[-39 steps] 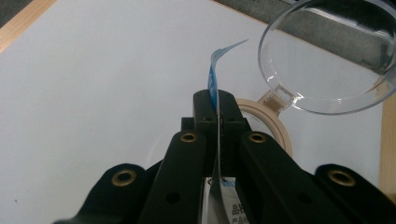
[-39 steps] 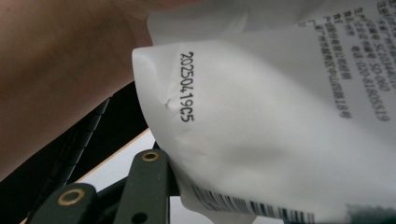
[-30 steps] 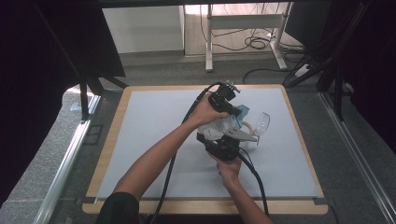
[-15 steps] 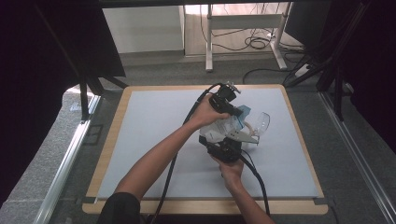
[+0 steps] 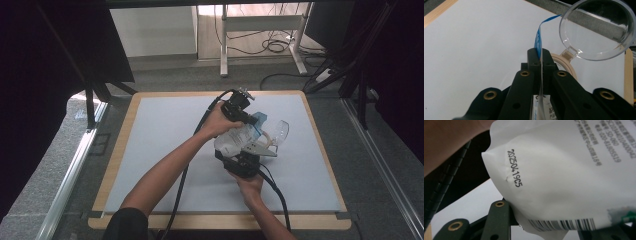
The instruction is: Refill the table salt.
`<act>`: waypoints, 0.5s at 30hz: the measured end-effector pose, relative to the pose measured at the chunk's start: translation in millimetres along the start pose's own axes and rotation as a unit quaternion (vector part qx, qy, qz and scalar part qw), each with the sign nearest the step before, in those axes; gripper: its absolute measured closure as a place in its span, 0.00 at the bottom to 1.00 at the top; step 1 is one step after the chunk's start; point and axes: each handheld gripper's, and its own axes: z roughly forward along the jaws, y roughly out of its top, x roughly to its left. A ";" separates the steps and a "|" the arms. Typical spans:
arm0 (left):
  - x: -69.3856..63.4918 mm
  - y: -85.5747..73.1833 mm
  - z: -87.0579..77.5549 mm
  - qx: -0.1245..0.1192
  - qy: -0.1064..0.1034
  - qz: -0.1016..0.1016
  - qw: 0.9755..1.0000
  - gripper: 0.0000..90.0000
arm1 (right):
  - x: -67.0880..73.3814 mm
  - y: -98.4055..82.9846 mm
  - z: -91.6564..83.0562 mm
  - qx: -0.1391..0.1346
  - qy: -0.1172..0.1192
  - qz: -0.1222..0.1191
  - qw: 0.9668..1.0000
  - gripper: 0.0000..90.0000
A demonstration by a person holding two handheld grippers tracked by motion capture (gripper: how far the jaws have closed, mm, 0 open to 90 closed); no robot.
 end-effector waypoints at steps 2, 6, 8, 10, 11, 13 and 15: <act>-0.2 -0.9 -1.6 -0.002 0.000 -0.001 1.000 1.00 | -1.0 -1.6 -0.9 0.003 -0.002 -0.003 1.000 0.66; -0.4 -2.5 -4.2 -0.007 -0.004 -0.002 1.000 1.00 | -4.2 -5.4 -3.9 0.013 -0.004 -0.006 1.000 0.65; -0.6 -3.2 -5.0 -0.007 -0.003 -0.003 1.000 1.00 | -5.3 -6.7 -5.2 0.018 -0.006 -0.005 1.000 0.65; -1.5 -4.1 -6.0 -0.008 -0.004 -0.002 1.000 0.99 | -5.8 -7.8 -6.2 0.021 -0.008 -0.006 1.000 0.64; -2.0 -4.6 -6.8 -0.009 -0.005 -0.001 1.000 0.99 | -6.0 -8.2 -6.8 0.025 -0.008 -0.007 1.000 0.64; -2.8 -5.4 -8.2 -0.011 -0.005 -0.001 1.000 1.00 | -6.6 -9.3 -7.8 0.031 -0.011 -0.009 0.999 0.63; -3.4 -6.3 -10.4 -0.013 -0.005 -0.002 1.000 1.00 | -7.5 -10.1 -8.6 0.038 -0.013 -0.008 0.999 0.63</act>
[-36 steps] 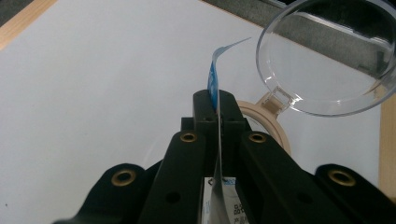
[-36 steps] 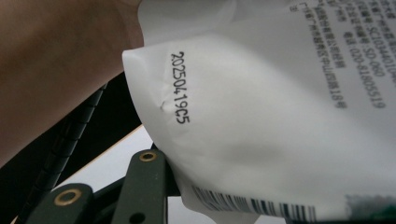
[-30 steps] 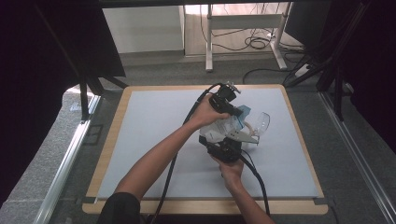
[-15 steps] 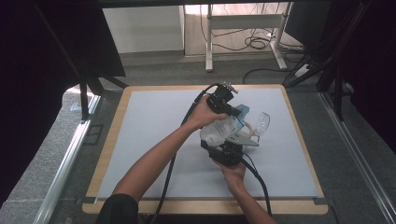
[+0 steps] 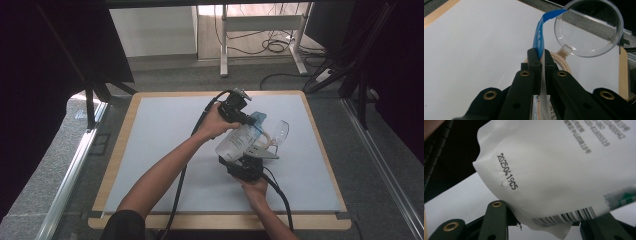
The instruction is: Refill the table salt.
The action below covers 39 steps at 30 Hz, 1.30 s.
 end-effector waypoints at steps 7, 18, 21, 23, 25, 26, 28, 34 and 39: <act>-4.2 -5.7 -9.0 -0.018 -0.004 -0.004 1.000 1.00 | -6.3 -3.2 5.7 0.039 -0.012 -0.004 0.999 0.57; -3.1 -18.7 -17.1 -0.048 -0.018 -0.026 0.998 1.00 | -6.8 -5.3 9.0 0.074 -0.024 -0.015 0.997 0.47; -6.5 -20.5 -18.2 -0.057 -0.021 -0.025 0.998 1.00 | -6.5 -7.4 11.4 0.094 -0.028 -0.024 0.995 0.43; -8.2 -21.3 -18.6 -0.062 -0.023 -0.024 0.998 0.99 | -6.1 -8.7 12.4 0.105 -0.028 -0.028 0.994 0.41; -9.5 -21.6 -18.5 -0.065 -0.027 -0.026 0.997 1.00 | -5.2 -9.7 12.8 0.114 -0.027 -0.032 0.993 0.39; -9.9 -21.7 -18.5 -0.068 -0.028 -0.027 0.997 1.00 | -5.1 -10.0 12.8 0.118 -0.027 -0.034 0.992 0.39; -10.5 -21.6 -18.5 -0.072 -0.031 -0.028 0.997 1.00 | -5.3 -10.4 11.7 0.124 -0.026 -0.036 0.991 0.38; -11.0 -23.3 -18.2 -0.078 -0.030 -0.031 0.996 1.00 | -6.8 -11.3 6.3 0.130 -0.027 -0.043 0.990 0.38; -10.1 -27.1 -18.7 -0.080 -0.029 -0.033 0.996 1.00 | -8.3 -11.7 -0.7 0.130 -0.024 -0.041 0.990 0.38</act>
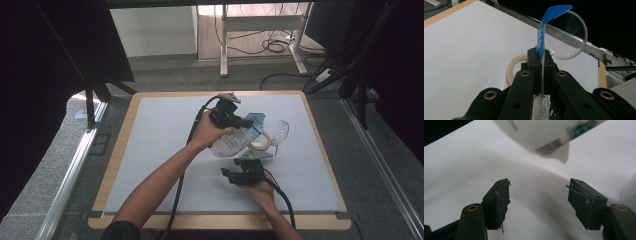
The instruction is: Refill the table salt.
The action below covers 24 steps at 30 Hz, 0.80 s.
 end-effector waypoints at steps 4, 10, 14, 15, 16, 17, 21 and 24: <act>0.5 -3.3 -3.0 -0.004 0.003 -0.003 1.000 1.00 | -4.4 -2.8 -8.5 -0.010 -0.004 -0.003 1.000 0.38; 2.0 -7.5 -8.4 -0.017 0.005 -0.010 1.000 1.00 | -13.5 -13.2 -23.1 -0.008 -0.010 0.004 1.000 0.38; 3.8 -9.6 -10.0 -0.020 0.008 -0.010 1.000 1.00 | -22.5 -22.7 -37.0 -0.012 -0.017 0.008 1.000 0.38; 3.9 -10.0 -10.4 -0.020 0.008 -0.011 1.000 1.00 | -25.0 -24.8 -40.4 -0.014 -0.019 0.013 1.000 0.38; 4.6 -10.8 -11.0 -0.021 0.009 -0.012 1.000 1.00 | -27.2 -26.2 -42.8 -0.016 -0.020 0.015 1.000 0.38; 4.9 -11.4 -11.5 -0.022 0.011 -0.013 1.000 1.00 | -30.6 -28.3 -46.5 -0.021 -0.022 0.017 0.999 0.38; 7.4 -15.3 -17.1 -0.030 0.016 -0.017 0.999 1.00 | -40.0 -33.3 -57.6 -0.029 -0.031 0.023 0.999 0.38; 9.7 -19.1 -23.0 -0.038 0.020 -0.021 0.999 1.00 | -46.6 -36.1 -63.6 -0.034 -0.038 0.032 0.998 0.38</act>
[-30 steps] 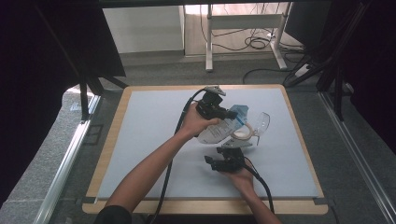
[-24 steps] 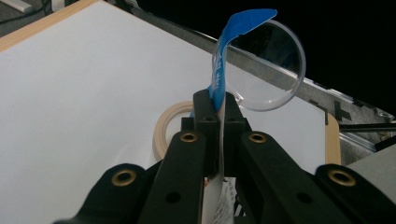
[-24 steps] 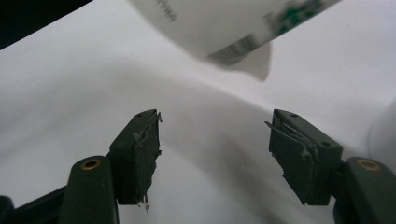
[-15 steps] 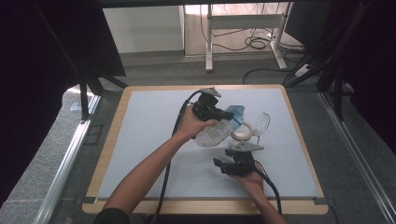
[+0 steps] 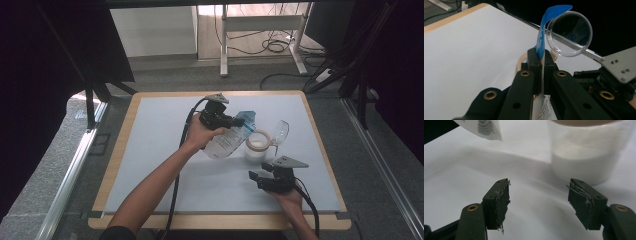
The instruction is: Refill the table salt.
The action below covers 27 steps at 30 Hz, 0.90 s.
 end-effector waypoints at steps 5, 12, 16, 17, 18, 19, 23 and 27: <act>7.1 -8.2 -13.2 -0.012 0.014 -0.007 1.000 1.00 | -10.0 1.2 -6.5 -0.012 -0.007 0.013 1.000 0.38; 24.1 -24.9 -34.3 -0.028 0.035 -0.027 0.999 1.00 | -13.8 2.6 -8.8 -0.014 -0.013 0.014 1.000 0.38; 34.8 -35.1 -42.7 -0.037 0.046 -0.041 0.997 1.00 | -14.6 2.9 -8.0 -0.015 -0.014 0.014 1.000 0.38; 37.2 -37.2 -44.4 -0.039 0.048 -0.045 0.997 1.00 | -14.7 3.0 -7.9 -0.014 -0.014 0.015 1.000 0.38; 39.6 -39.1 -46.3 -0.041 0.051 -0.046 0.997 1.00 | -15.1 3.0 -7.8 -0.013 -0.015 0.015 1.000 0.38; 42.5 -41.2 -48.7 -0.041 0.056 -0.047 0.997 1.00 | -15.3 3.0 -7.7 -0.013 -0.015 0.015 1.000 0.38; 49.1 -46.2 -57.7 -0.048 0.067 -0.051 0.995 1.00 | -16.6 2.9 -7.1 -0.012 -0.016 0.016 1.000 0.38; 54.7 -50.2 -68.2 -0.055 0.085 -0.051 0.993 1.00 | -17.8 2.4 -6.8 -0.011 -0.017 0.018 1.000 0.38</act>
